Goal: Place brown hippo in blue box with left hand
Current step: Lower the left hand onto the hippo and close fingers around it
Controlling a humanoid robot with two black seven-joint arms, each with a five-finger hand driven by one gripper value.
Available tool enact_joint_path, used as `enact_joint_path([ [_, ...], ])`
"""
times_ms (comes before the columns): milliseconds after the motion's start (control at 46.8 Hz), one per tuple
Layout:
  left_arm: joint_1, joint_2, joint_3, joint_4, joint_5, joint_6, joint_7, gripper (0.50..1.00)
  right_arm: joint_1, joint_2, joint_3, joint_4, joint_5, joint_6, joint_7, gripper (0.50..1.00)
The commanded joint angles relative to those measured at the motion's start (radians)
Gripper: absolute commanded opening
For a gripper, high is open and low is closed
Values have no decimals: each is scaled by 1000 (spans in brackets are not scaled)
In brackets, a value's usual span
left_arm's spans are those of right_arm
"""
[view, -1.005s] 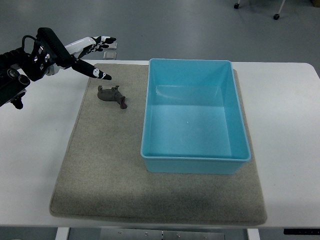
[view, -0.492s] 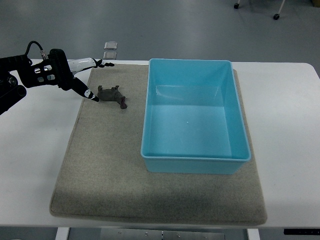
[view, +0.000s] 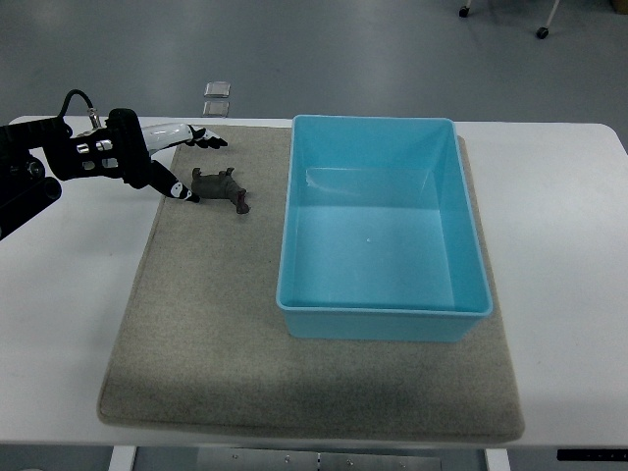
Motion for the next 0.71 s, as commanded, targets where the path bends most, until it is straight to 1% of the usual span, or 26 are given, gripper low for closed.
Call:
enact_joint_path([
  [0, 0, -1, 0, -1, -2, 0, 0, 853, 0, 0, 0, 0, 0, 0, 0, 936],
  [64, 2, -3, 0, -2, 0, 0, 0, 829, 0, 0, 0, 0, 0, 0, 0, 936],
  [192, 2, -1, 2, -22, 3, 2, 0, 812, 0, 0, 0, 0, 0, 0, 0, 936],
  [256, 2, -3, 3, -30, 5, 2, 0, 786, 0, 0, 0, 0, 0, 0, 0, 936],
  [620, 5, -13, 3, -44, 8, 3, 1, 778, 0, 0, 0, 0, 0, 0, 0, 936],
  [684, 5, -13, 3, -44, 12, 3, 1, 754, 0, 0, 0, 0, 0, 0, 0, 936],
])
